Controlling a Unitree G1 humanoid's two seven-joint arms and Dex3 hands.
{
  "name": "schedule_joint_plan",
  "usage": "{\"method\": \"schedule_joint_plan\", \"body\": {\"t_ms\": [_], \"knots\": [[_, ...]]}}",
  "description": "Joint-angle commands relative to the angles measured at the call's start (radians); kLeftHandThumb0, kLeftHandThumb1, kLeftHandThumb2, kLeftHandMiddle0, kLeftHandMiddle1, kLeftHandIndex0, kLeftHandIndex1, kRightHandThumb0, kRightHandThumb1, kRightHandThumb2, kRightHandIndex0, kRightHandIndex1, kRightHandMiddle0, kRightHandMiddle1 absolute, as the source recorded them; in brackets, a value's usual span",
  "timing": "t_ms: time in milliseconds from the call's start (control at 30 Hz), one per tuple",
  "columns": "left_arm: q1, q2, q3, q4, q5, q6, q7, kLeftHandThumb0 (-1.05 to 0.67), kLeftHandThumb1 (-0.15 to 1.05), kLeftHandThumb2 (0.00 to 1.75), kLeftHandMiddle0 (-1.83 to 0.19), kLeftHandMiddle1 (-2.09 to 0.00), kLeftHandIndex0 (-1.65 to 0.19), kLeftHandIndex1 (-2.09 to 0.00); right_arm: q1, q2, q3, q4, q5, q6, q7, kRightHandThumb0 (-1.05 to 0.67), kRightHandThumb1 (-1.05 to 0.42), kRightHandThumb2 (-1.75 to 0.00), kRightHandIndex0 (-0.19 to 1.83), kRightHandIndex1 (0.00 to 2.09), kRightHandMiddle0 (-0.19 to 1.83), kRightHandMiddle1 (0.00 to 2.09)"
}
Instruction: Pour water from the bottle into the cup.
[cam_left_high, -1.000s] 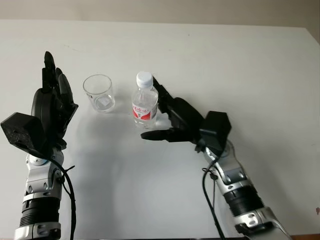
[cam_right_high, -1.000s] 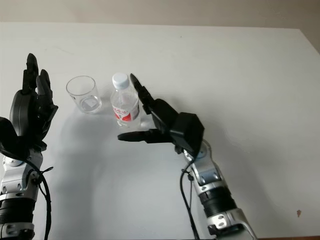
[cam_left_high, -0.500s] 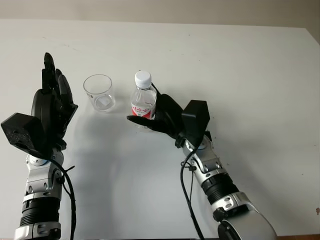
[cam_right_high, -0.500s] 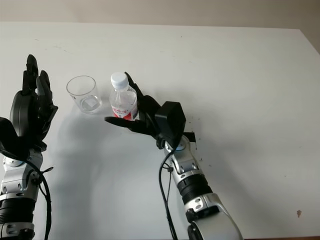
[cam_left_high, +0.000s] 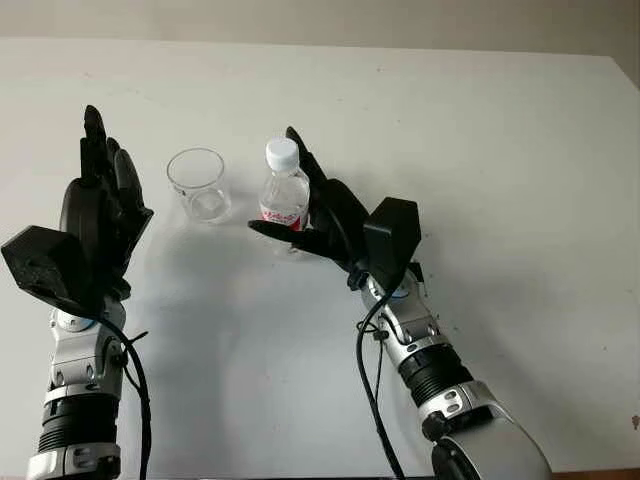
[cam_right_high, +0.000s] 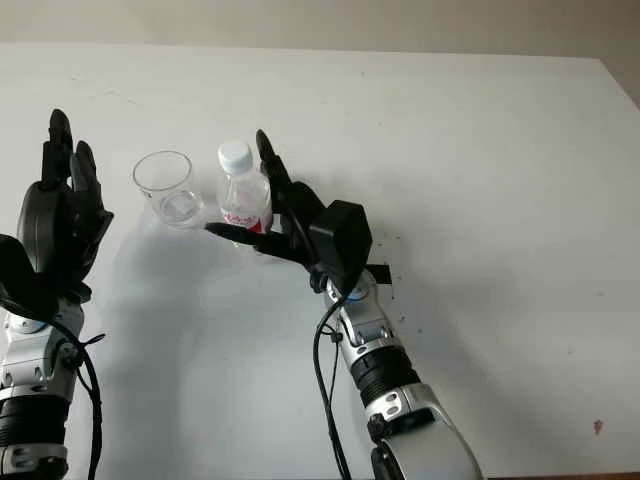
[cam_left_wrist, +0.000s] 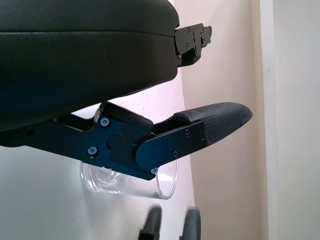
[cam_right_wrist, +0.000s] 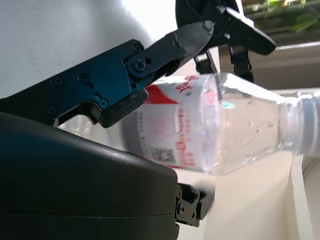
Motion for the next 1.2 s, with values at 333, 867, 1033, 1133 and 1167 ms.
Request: {"method": "schedule_joint_plan", "body": {"t_ms": [333, 867, 1033, 1133, 1167], "knots": [[-0.012, 0.009, 0.011, -0.013, 0.005, -0.001, 0.009, -0.78, 1.05, 0.74, 0.19, 0.0, 0.19, 0.0, -0.062, -0.059, 0.04, 0.012, -0.051, -0.021, 0.131, -0.13, -0.88, -0.06, 1.81, 2.09, 1.64, 2.09], [-0.009, 0.014, 0.014, -0.012, 0.007, 0.004, 0.007, -0.78, 1.05, 0.73, 0.19, -0.03, 0.19, -0.01, -0.236, -0.098, 0.002, 0.135, -0.14, -0.06, -0.058, -0.04, -1.04, -0.13, 1.83, 2.09, 1.83, 2.09], [-0.009, 0.009, 0.012, -0.004, 0.003, 0.003, 0.002, -0.79, 1.05, 0.74, 0.19, -0.02, 0.19, 0.0, -0.405, -0.145, 0.001, 0.338, -0.219, -0.109, -0.21, -0.08, -1.05, -0.18, 1.48, 2.09, 1.53, 2.09], [-0.009, 0.006, 0.012, 0.003, 0.004, -0.003, 0.005, -0.78, 1.05, 0.73, 0.19, -0.02, 0.19, 0.0, -0.485, -0.156, 0.025, 0.439, -0.285, -0.118, -0.303, -0.11, -1.05, -0.2, 1.18, 2.09, 1.19, 2.09], [-0.01, 0.006, 0.012, 0.008, 0.005, -0.008, 0.004, -0.78, 1.05, 0.73, 0.19, -0.02, 0.19, 0.0, -0.51, -0.157, 0.035, 0.468, -0.306, -0.117, -0.334, -0.11, -1.05, -0.2, 1.1, 2.09, 1.08, 2.09]]}}
